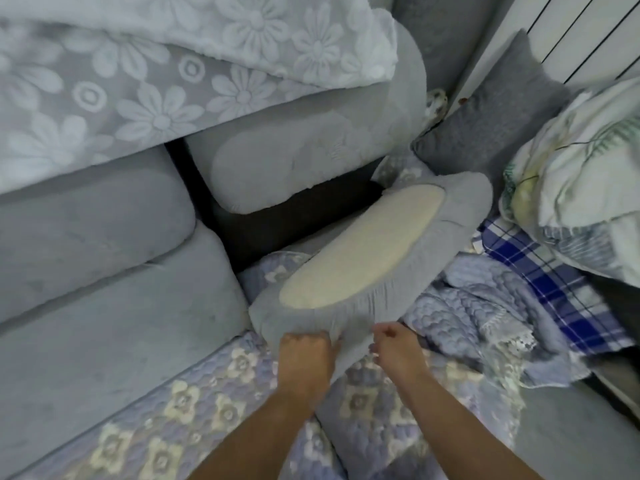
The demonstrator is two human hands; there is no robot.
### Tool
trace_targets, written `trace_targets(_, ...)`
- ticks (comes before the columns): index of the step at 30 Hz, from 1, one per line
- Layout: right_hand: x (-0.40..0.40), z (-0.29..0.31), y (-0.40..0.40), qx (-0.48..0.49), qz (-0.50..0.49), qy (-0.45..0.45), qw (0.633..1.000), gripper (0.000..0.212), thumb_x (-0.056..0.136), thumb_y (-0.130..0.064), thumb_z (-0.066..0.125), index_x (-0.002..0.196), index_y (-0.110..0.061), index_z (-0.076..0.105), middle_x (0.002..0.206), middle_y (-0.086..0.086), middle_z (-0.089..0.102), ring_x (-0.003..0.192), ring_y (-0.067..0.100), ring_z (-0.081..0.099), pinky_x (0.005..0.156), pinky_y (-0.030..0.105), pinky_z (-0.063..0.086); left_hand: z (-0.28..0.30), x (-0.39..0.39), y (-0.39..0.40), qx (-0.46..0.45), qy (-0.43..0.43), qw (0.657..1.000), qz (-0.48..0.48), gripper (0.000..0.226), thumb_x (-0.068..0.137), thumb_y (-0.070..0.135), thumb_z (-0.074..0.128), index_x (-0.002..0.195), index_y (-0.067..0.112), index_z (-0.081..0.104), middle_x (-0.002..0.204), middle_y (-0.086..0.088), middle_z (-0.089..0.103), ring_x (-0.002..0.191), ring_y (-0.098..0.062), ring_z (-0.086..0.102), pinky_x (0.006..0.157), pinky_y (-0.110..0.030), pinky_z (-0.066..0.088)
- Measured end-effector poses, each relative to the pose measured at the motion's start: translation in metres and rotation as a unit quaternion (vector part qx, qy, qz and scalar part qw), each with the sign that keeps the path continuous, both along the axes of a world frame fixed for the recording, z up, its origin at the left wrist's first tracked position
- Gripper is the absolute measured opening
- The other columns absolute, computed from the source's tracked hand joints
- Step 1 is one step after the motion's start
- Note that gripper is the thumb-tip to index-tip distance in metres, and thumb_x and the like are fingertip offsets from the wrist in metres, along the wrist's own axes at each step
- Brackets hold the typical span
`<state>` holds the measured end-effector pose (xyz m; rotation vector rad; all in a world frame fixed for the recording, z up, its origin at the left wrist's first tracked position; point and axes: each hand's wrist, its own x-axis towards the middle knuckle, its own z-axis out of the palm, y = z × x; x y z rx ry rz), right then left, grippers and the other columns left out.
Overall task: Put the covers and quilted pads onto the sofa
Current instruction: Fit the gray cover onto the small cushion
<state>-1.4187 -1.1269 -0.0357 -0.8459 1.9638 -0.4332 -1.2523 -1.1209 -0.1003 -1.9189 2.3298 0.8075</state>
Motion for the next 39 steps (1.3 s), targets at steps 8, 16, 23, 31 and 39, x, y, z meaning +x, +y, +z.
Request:
trace_targets(8,-0.037,0.048,0.099,-0.050,0.061,0.041,0.996,0.022,0.098,-0.018,0.049,0.118,-0.023,0.058,0.105,-0.001,0.065,0.084,0.015,0.065,0.069,0.033,0.055,0.068,0.033,0.110,-0.232,-0.027,0.971,-0.051,0.040,0.085,0.042,0.060,0.052,0.021,0.053,0.049,-0.002,0.054,0.049,-0.023,0.054,0.060,-0.030,0.043)
trace_targets(16,-0.021,0.038,0.137,-0.222,0.627,0.200,0.720,0.062,0.091,-0.044,0.049,0.150,-0.028,0.038,0.159,0.004,0.031,0.144,0.031,0.029,0.118,0.044,0.022,0.088,0.138,0.330,-0.215,-0.145,0.962,-0.084,0.031,0.097,0.031,0.062,0.069,0.026,0.050,0.069,0.005,0.050,0.067,-0.020,0.047,0.064,-0.036,0.033)
trace_targets(23,0.010,0.011,0.182,-0.180,0.787,0.220,0.548,0.092,0.087,-0.056,0.063,0.159,-0.031,0.011,0.165,-0.001,0.017,0.151,0.025,0.017,0.122,0.049,0.010,0.085,0.169,0.477,-0.070,-0.262,0.952,0.141,0.024,0.079,0.032,0.065,0.061,0.026,0.051,0.059,0.006,0.051,0.059,-0.023,0.056,0.061,-0.035,0.034)
trace_targets(31,0.022,-0.028,0.233,-0.199,0.757,0.306,0.541,0.069,0.042,-0.027,0.096,0.108,-0.020,0.075,0.111,0.000,0.073,0.101,0.029,0.071,0.087,0.052,0.051,0.043,0.119,0.531,0.072,-0.208,0.953,0.207,0.042,0.035,0.013,0.084,0.057,0.029,0.053,0.056,0.009,0.053,0.058,-0.021,0.057,0.052,-0.033,0.043)
trace_targets(39,0.086,-0.022,0.203,-0.353,0.657,0.400,0.533,0.030,0.061,0.001,0.070,0.081,-0.020,0.080,0.086,0.001,0.078,0.085,0.030,0.075,0.095,0.048,0.027,0.042,0.222,0.489,-0.126,-0.181,0.972,0.076,0.035,0.089,0.048,0.045,0.062,0.029,0.055,0.060,0.012,0.055,0.061,-0.013,0.056,0.061,-0.028,0.046)
